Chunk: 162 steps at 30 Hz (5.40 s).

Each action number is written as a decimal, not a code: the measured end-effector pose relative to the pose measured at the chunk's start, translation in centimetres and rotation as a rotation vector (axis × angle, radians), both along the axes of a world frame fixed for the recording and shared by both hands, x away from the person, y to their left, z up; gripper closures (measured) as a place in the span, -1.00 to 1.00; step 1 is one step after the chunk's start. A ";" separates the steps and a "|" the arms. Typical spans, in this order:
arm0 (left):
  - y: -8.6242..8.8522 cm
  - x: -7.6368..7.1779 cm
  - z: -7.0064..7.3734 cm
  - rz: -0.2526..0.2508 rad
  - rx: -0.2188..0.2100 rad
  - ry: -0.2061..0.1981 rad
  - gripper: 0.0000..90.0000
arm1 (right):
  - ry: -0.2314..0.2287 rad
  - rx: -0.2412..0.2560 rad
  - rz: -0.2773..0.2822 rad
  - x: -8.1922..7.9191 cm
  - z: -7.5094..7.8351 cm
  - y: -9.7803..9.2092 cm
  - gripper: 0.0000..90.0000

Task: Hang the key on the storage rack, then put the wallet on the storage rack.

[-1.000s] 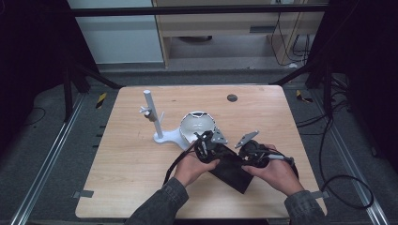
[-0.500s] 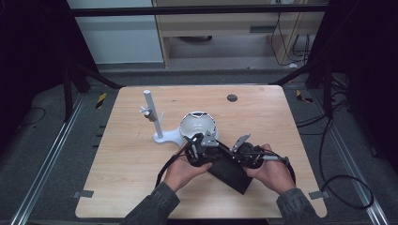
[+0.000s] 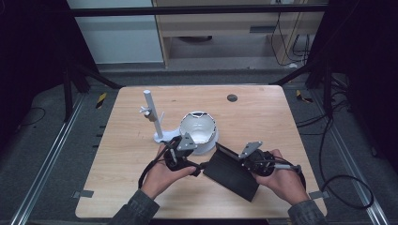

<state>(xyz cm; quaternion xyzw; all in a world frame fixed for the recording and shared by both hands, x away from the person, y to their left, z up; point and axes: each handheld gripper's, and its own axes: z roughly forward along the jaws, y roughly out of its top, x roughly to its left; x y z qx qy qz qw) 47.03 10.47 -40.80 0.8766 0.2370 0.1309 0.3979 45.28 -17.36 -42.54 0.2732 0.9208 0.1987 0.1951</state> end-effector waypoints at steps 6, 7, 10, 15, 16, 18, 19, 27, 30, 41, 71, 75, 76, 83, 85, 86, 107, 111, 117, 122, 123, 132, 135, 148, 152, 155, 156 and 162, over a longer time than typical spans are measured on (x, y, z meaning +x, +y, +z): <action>0.9 0.2 0.1 0.011 -0.015 0.004 -0.74 | -0.052 0.014 -0.004 -0.3 1.9 -1.1 0.89; 1.0 0.1 0.1 0.014 -0.019 0.007 -0.74 | -0.060 0.016 -0.006 -0.4 2.2 -1.2 0.89; 1.1 -0.1 0.3 0.010 -0.018 0.010 -0.74 | -0.091 0.027 -0.015 -0.5 3.2 -1.7 0.89; 1.2 -0.1 1.5 -0.015 -0.038 0.010 -0.78 | -0.139 0.063 -0.020 -0.5 4.8 -2.2 0.89; 1.2 -0.1 1.5 -0.015 -0.038 0.010 -0.79 | -0.139 0.063 -0.020 -0.5 4.8 -2.2 0.89; 1.0 0.0 2.2 -0.028 -0.051 0.001 -0.80 | -0.154 0.074 -0.019 -0.4 5.4 -2.4 0.89; 0.8 0.2 2.7 -0.039 -0.051 -0.009 -0.83 | -0.172 0.079 -0.022 -0.4 6.2 -2.6 0.89; -0.1 1.8 5.1 -0.071 -0.108 -0.016 -0.85 | -0.253 0.136 -0.046 -0.4 8.1 -3.6 0.89; -0.3 1.7 5.5 -0.066 -0.071 -0.040 -0.85 | -0.318 0.163 -0.047 -1.3 8.9 -3.8 0.89; 0.9 1.4 5.4 -0.019 -0.127 -0.028 -0.85 | -0.382 0.176 -0.056 -2.7 8.9 -4.7 0.89; 0.8 3.4 7.6 -0.089 -0.141 -0.027 -0.82 | -0.436 0.282 0.029 -1.4 11.4 -1.3 0.89; 0.6 4.1 7.6 -0.094 -0.140 -0.015 -0.82 | -0.436 0.296 0.034 -1.1 11.5 -1.1 0.89; 0.5 4.3 7.5 -0.096 -0.141 -0.012 -0.81 | -0.436 0.296 0.035 -1.0 11.6 -1.1 0.89; -0.2 5.7 6.8 -0.112 -0.128 0.020 -0.81 | -0.441 0.309 0.049 -0.9 12.1 -0.8 0.89; -0.3 5.9 6.7 -0.115 -0.123 0.024 -0.81 | -0.442 0.314 0.055 -1.0 12.3 -0.7 0.89; -0.4 6.0 6.6 -0.112 -0.128 0.026 -0.81 | -0.443 0.315 0.057 -1.0 12.4 -0.6 0.89; -1.0 7.1 6.2 -0.189 -0.123 0.099 0.32 | -0.412 0.346 0.078 -1.1 11.3 -0.9 0.89; -0.5 6.3 7.4 -0.184 -0.112 0.103 0.64 | -0.386 0.340 0.090 -1.0 10.2 -1.3 0.88; -0.6 5.2 9.8 -0.168 -0.038 0.067 0.78 | -0.360 0.337 0.079 -0.5 8.2 -1.4 0.88; -0.6 5.2 11.9 -0.127 -0.021 0.054 0.79 | -0.329 0.372 0.073 -0.2 6.7 -1.0 0.62; -0.5 5.3 12.9 -0.111 -0.004 0.037 0.79 | -0.306 0.379 0.064 -0.2 5.7 -0.8 0.39; 1.1 6.1 15.0 -0.058 0.011 0.027 0.79 | -0.240 0.449 -0.113 0.0 -0.1 -2.1 -0.61; 1.7 6.2 15.4 -0.049 -0.007 0.040 0.79 | -0.243 0.466 -0.187 0.3 -1.2 -2.9 -0.73; 2.5 5.3 18.5 0.046 0.050 0.014 0.79 | -0.223 0.504 -0.490 0.4 -5.3 -6.1 -0.86; 2.1 5.6 18.6 0.057 0.063 0.009 0.79 | -0.213 0.494 -0.493 0.4 -5.5 -6.1 -0.87; 1.9 5.7 18.3 0.051 0.070 0.007 0.79 | -0.202 0.495 -0.511 0.4 -5.7 -6.3 -0.86; 1.9 5.8 18.2 0.048 0.074 0.011 0.79 | -0.200 0.495 -0.513 0.4 -5.8 -6.5 -0.86; 2.3 6.1 17.9 0.071 0.078 0.013 0.79 | -0.180 0.483 -0.544 0.5 -6.1 -6.9 -0.86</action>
